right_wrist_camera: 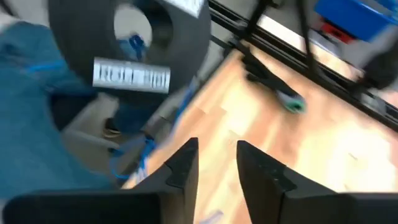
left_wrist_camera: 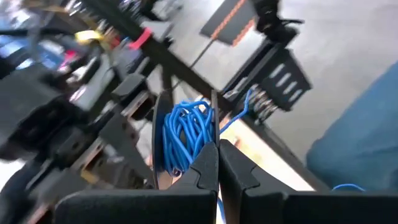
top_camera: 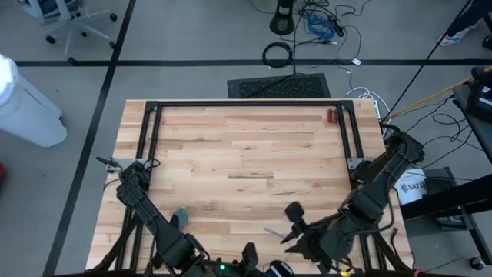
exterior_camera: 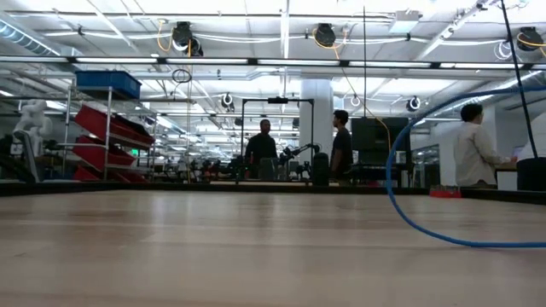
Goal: Coil cords
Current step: Coil the blue wire onto the black spool
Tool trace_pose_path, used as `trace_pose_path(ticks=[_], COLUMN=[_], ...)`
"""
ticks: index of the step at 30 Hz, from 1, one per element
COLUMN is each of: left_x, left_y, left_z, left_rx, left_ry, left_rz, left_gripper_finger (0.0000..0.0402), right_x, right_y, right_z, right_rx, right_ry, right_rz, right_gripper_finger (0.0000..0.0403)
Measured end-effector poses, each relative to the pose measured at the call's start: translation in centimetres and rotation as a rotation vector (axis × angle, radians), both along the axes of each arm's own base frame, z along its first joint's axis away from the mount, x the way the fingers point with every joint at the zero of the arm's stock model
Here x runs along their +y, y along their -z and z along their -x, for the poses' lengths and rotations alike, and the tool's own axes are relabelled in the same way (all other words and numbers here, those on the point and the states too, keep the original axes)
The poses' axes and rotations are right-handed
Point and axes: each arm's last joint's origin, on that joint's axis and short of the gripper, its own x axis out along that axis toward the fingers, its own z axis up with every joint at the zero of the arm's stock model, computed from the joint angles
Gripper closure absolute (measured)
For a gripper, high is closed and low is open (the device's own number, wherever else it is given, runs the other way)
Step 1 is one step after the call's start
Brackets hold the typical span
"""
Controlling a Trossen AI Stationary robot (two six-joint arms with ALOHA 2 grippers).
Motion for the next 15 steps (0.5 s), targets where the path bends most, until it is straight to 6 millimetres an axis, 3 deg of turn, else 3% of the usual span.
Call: trace_pose_path(ticks=[7, 10, 15], left_x=[0.4, 0.6, 1.5], left_y=[-0.3, -0.3, -1.6], left_z=[0.4, 0.5, 0.8], left_rx=[-0.086, -0.110, -0.152], left_ry=[-0.306, -0.385, -0.483], left_rz=[-0.016, -0.008, 0.051], left_gripper_finger=[0.0401, 0.0401, 0.0401], right_x=[0.2, 0.4, 0.4], right_y=[0.4, 2.2, 6.7], right_z=[1.6, 1.6, 1.7], right_rx=[-0.004, 0.018, 0.053], right_ry=[0.128, 0.165, 0.270], right_rz=[0.056, 0.052, 0.068], right_gripper_finger=[0.0275, 0.0271, 0.0270])
